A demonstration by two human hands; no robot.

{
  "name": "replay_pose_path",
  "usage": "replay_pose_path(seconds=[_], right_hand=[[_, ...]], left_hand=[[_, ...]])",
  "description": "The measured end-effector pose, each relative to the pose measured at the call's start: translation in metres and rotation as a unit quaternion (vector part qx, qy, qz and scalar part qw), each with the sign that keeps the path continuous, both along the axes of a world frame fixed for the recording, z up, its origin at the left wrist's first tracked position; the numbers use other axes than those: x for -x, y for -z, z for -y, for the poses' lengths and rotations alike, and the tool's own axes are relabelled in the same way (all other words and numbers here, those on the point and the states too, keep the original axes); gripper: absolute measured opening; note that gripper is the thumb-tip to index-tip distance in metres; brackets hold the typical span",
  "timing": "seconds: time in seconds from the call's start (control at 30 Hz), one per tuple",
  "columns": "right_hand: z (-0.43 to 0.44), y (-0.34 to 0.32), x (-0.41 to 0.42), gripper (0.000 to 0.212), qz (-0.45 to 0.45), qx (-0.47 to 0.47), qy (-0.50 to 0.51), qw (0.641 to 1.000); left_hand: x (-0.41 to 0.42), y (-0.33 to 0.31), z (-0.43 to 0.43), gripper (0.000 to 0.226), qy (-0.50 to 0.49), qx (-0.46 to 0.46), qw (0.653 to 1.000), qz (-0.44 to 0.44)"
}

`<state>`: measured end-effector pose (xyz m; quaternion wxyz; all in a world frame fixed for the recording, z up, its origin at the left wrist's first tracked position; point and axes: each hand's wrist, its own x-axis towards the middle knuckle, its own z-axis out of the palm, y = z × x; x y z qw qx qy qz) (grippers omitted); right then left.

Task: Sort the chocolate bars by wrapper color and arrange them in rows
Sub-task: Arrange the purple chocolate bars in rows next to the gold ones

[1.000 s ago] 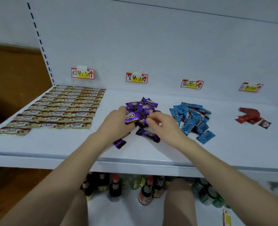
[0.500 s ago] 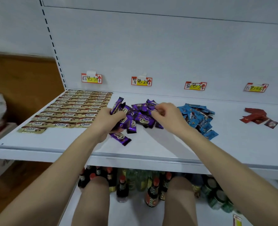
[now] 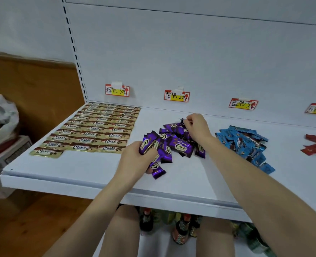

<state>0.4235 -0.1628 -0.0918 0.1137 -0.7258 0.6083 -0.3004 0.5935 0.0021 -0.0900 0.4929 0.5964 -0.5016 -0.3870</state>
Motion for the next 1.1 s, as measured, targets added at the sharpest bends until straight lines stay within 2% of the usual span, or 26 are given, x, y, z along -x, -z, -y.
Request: replay_pose_path(seconds=[0.1, 0.17, 0.33, 0.6, 0.67, 0.77, 0.87, 0.97, 1.1], right_hand=[[0.006, 0.002, 0.0, 0.026, -0.046, 0.019, 0.009, 0.999], [0.009, 0.003, 0.0, 0.028, -0.076, 0.009, 0.025, 0.997], [0.002, 0.006, 0.0, 0.027, -0.021, -0.016, 0.022, 0.999], [-0.036, 0.007, -0.01, 0.026, -0.063, 0.01, -0.057, 0.996], [-0.044, -0.003, -0.009, 0.024, -0.01, 0.033, -0.059, 0.998], [-0.056, -0.028, -0.008, 0.022, 0.162, 0.048, -0.038, 0.985], [-0.072, -0.048, -0.007, 0.023, 0.309, 0.013, -0.056, 0.949], [-0.097, -0.057, -0.005, 0.018, 0.338, 0.003, -0.11, 0.935], [-0.122, -0.061, -0.003, 0.029, 0.362, -0.009, -0.159, 0.918]], left_hand=[[-0.001, -0.001, 0.0, 0.019, 0.005, 0.005, 1.0, -0.013], [0.001, -0.001, -0.002, 0.016, 0.003, 0.015, 1.0, -0.018], [0.002, -0.001, -0.008, 0.019, -0.018, 0.047, 0.999, -0.016], [0.0, -0.009, -0.016, 0.024, -0.036, 0.065, 0.993, -0.088], [-0.002, -0.01, -0.015, 0.024, -0.04, 0.063, 0.992, -0.098], [-0.003, -0.013, -0.008, 0.02, -0.038, 0.069, 0.989, -0.126], [-0.001, -0.023, 0.004, 0.01, -0.025, 0.043, 0.971, -0.236], [0.005, -0.035, 0.013, 0.007, 0.001, 0.018, 0.945, -0.326], [0.014, -0.043, 0.018, 0.006, 0.02, 0.026, 0.935, -0.353]])
